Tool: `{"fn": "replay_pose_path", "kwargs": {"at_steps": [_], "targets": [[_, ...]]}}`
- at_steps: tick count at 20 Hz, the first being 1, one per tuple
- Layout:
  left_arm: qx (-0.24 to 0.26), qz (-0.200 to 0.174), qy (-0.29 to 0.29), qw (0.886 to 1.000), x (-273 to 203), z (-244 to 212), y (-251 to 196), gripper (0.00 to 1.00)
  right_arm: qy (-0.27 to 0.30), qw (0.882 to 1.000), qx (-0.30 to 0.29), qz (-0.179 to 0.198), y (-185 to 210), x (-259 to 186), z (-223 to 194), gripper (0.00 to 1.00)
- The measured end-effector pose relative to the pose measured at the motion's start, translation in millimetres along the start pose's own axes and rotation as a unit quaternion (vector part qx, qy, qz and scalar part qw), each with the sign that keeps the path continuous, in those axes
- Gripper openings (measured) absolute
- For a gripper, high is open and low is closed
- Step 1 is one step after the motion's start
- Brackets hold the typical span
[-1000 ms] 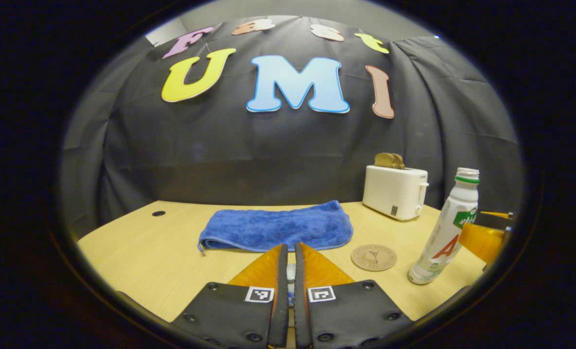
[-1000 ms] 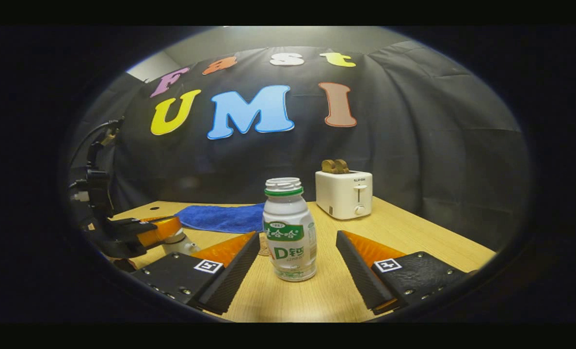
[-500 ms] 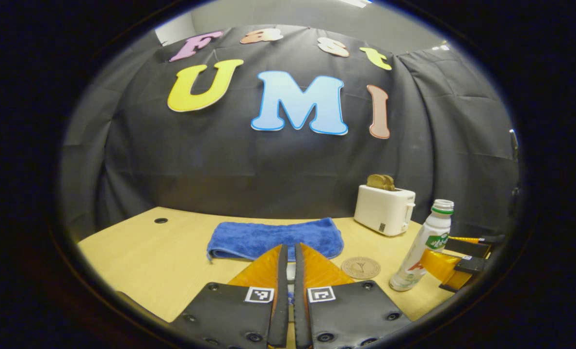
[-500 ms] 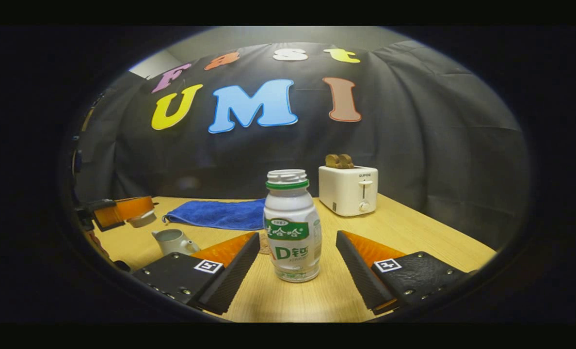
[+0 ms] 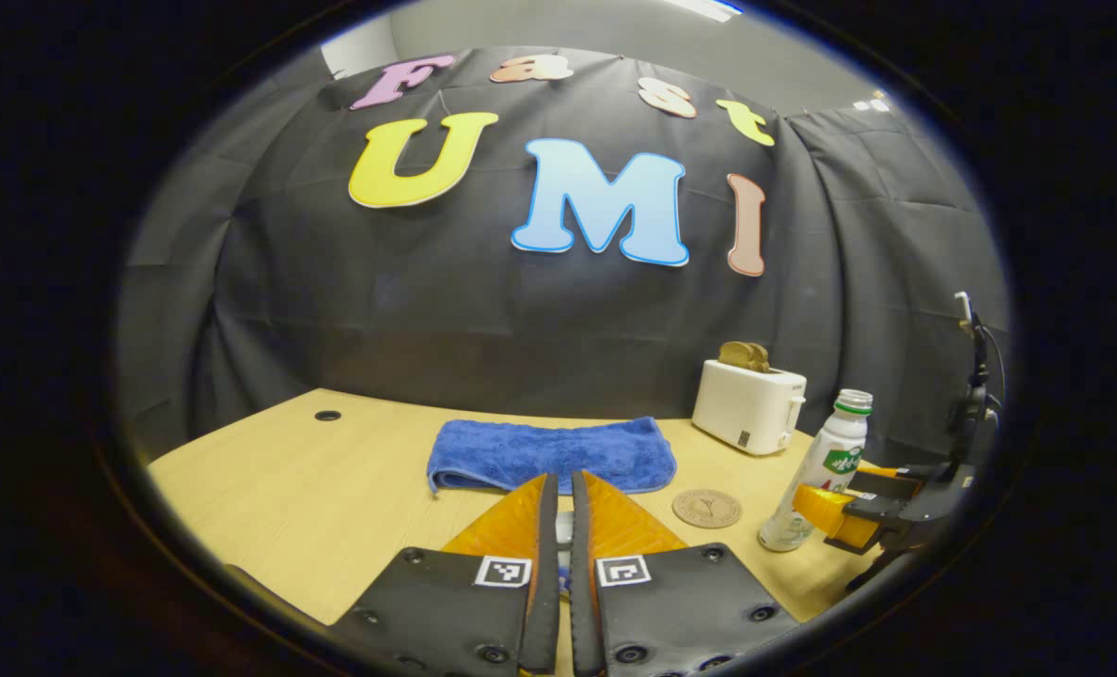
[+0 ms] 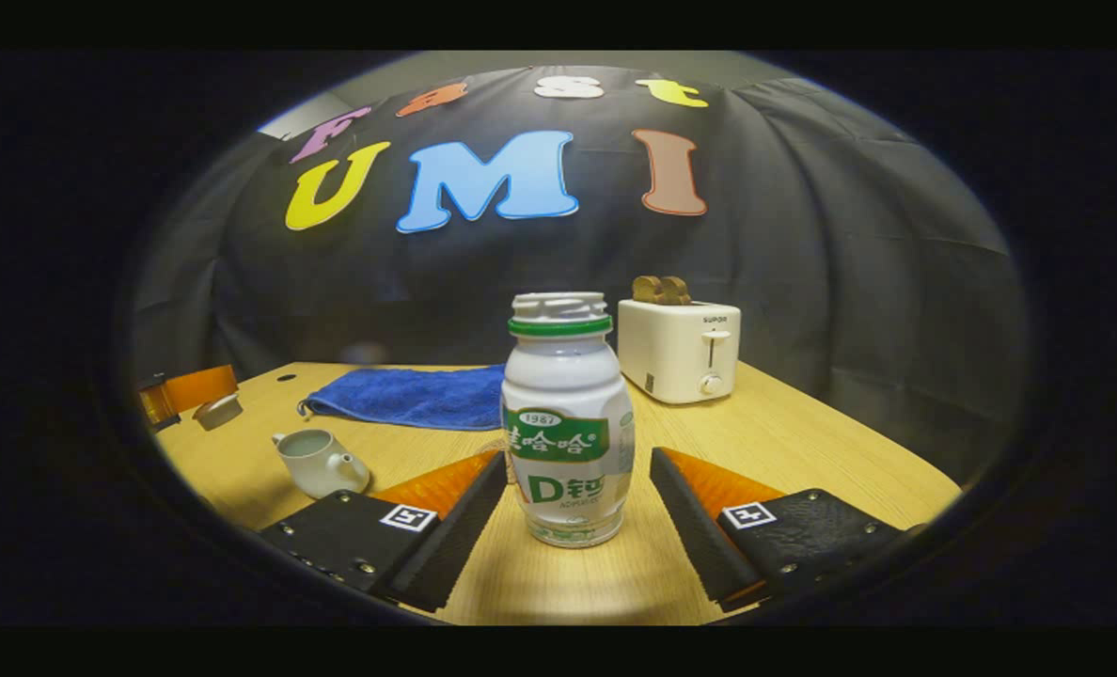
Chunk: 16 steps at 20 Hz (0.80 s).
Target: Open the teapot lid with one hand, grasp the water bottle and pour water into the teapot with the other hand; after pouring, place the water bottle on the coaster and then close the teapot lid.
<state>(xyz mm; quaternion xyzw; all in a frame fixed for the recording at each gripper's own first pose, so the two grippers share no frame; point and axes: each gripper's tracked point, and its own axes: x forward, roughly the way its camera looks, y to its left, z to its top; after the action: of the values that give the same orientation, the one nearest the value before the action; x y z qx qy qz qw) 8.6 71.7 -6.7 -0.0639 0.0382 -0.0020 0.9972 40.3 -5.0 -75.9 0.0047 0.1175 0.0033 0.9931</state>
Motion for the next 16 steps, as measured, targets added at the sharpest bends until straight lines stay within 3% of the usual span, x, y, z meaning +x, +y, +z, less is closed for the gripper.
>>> {"fn": "replay_pose_path", "kwargs": {"at_steps": [1,2,3,9,10,11,12,16], "targets": [[-0.002,-0.001,0.001,1.000,0,-2,1,0.15,0.004,1.000,-0.002,0.000,1,0,0,0.95],[-0.004,-0.001,0.002,1.000,-1,-3,3,0.11,0.007,1.000,-0.002,-0.001,1,0,-1,0.86],[-0.005,0.001,0.002,1.000,-1,-5,5,0.15,0.009,1.000,-0.006,-0.004,2,2,-2,0.82],[-0.008,0.004,0.003,1.000,-2,-9,14,0.15,0.011,1.000,-0.024,-0.005,2,2,-2,0.78],[-0.010,0.004,0.002,1.000,-2,-7,15,0.11,0.011,0.999,-0.030,-0.005,2,3,-2,0.78],[-0.011,0.003,0.002,1.000,-2,-9,16,0.15,0.011,0.999,-0.037,-0.006,4,3,-1,0.77],[-0.012,0.003,0.003,1.000,-2,-9,16,0.11,0.009,0.999,-0.041,-0.006,5,3,-1,0.78],[-0.010,0.004,0.006,1.000,-2,-11,18,0.15,0.008,0.998,-0.068,-0.012,7,4,0,0.77]]}}
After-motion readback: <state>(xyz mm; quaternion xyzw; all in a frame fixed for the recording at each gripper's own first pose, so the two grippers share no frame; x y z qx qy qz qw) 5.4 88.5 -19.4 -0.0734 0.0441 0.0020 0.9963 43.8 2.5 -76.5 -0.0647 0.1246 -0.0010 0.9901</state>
